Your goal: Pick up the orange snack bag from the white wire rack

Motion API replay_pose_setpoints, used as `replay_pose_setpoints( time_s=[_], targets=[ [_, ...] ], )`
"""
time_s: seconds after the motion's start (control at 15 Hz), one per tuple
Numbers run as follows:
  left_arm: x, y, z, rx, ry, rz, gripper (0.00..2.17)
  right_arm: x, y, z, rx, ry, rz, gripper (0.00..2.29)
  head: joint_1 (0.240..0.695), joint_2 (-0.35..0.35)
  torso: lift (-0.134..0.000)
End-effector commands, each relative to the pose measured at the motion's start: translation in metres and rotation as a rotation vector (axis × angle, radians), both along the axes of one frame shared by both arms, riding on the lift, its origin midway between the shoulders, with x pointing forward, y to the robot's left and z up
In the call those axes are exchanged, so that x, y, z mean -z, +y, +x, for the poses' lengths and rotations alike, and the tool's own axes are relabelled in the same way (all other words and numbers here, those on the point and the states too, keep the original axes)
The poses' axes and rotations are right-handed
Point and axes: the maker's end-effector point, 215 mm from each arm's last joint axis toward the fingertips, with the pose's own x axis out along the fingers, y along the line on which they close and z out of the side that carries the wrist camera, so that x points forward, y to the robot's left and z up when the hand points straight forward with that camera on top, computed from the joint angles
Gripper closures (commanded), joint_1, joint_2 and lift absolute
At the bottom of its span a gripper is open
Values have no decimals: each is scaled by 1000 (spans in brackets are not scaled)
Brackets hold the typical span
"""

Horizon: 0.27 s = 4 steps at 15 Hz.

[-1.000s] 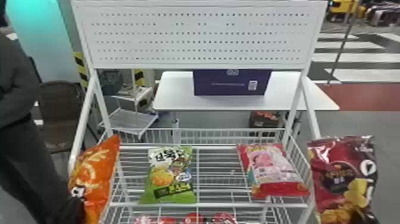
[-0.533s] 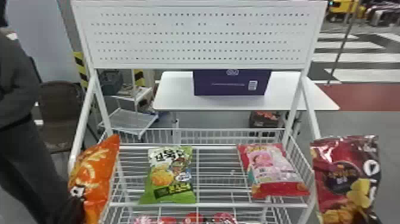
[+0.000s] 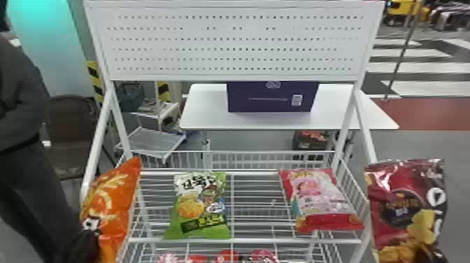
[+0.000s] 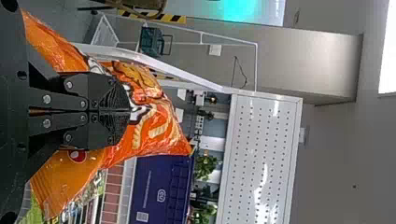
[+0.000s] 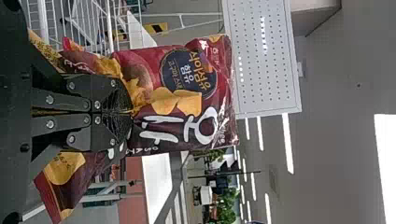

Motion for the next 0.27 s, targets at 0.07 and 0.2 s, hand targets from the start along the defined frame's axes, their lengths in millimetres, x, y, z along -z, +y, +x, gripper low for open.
replay_pose_setpoints(
  time_s=[0.07, 0.2],
  targets=[
    [1, 0, 0, -1, 2, 0, 2142, -1, 0, 1, 0, -2, 0, 2189, 499, 0, 0],
    [1, 0, -1, -1, 3, 0, 2142, 0, 0, 1, 0, -2, 0, 2189, 499, 0, 0]
  ],
)
